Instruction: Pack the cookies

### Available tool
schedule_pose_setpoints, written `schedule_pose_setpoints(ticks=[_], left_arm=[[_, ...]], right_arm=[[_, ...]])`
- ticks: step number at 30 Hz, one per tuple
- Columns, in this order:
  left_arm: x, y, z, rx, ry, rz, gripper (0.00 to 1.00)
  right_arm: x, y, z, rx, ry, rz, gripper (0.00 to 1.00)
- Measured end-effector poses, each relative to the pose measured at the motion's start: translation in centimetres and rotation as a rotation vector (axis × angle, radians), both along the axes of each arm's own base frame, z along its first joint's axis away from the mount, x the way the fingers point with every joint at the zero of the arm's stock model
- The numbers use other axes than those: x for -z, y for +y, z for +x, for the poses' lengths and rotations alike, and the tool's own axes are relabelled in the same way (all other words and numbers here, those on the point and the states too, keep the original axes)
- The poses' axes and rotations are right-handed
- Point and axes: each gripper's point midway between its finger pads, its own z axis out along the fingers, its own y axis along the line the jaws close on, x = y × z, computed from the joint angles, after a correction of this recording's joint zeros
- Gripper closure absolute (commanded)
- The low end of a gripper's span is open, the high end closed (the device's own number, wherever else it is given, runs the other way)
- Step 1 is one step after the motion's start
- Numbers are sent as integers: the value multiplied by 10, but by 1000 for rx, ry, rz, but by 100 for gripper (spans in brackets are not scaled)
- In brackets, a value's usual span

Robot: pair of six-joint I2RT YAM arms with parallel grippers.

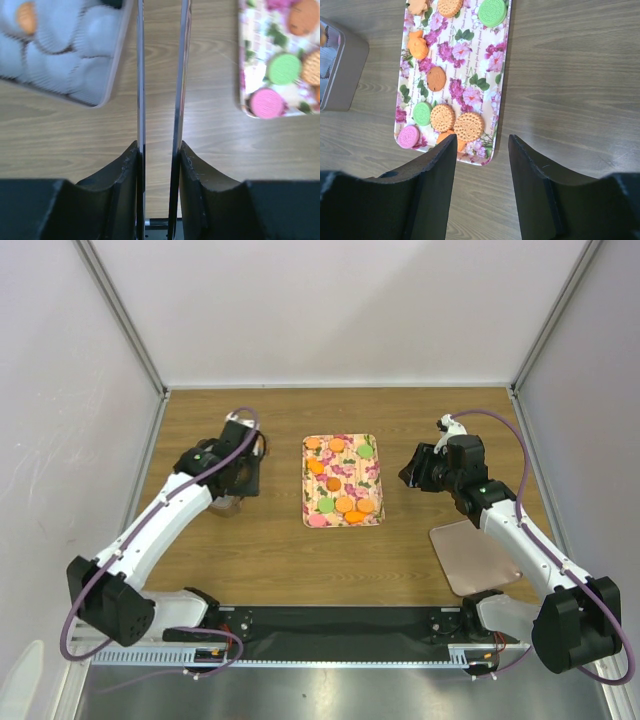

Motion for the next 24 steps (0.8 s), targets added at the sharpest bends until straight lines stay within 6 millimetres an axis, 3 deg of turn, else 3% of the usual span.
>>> schedule_pose_setpoints(ticks=[4, 11, 17, 24], left_arm=[[5, 36, 1, -103, 8, 11, 63], [31, 85, -10, -264, 74, 34, 62], [43, 106, -15, -341, 98, 27, 61], [45, 106, -6, -348, 79, 10, 61]], right_arm=[[0, 0, 0, -2, 1, 1, 49], [0, 2, -1, -9, 2, 6, 49], [0, 2, -1, -8, 2, 7, 49], [0, 2, -1, -8, 3, 8, 49]])
